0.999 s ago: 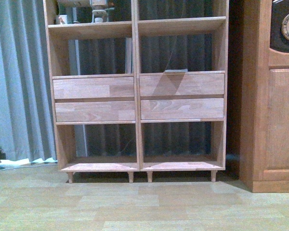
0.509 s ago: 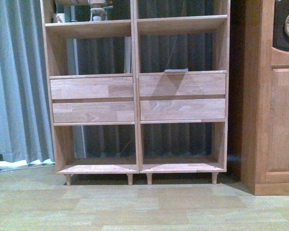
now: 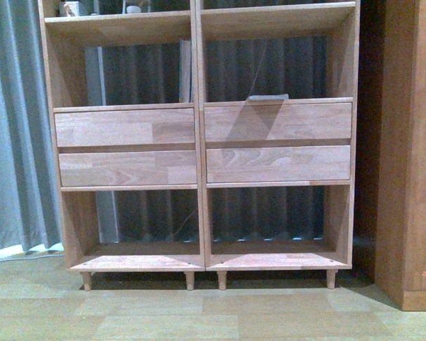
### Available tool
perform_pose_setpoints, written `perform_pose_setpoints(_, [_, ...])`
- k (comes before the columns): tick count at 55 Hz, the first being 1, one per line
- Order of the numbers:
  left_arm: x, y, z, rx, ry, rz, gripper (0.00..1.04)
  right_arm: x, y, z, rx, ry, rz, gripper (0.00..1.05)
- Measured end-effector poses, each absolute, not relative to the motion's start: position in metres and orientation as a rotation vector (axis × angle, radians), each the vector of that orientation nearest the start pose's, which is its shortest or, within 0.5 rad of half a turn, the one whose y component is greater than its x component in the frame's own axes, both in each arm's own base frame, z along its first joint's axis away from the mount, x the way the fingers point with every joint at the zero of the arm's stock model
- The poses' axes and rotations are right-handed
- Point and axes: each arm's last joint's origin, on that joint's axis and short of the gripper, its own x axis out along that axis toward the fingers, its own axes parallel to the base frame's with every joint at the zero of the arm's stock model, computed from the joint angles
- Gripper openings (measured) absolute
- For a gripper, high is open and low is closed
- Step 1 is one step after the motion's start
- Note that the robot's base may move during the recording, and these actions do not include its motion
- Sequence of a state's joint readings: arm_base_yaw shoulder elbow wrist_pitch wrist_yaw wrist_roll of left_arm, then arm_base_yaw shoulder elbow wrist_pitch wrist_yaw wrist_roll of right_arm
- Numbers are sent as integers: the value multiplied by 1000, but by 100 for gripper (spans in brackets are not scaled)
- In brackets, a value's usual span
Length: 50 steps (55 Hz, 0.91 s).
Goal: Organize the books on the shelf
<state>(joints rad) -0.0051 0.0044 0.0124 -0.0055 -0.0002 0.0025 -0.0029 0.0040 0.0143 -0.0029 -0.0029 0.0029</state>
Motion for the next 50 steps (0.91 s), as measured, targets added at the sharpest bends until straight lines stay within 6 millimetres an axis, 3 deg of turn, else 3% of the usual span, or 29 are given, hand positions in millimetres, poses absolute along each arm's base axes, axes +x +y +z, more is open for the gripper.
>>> perform_pose_setpoints(50, [97, -1, 167, 2, -2, -5, 97, 97, 0, 168, 3, -7, 0, 98])
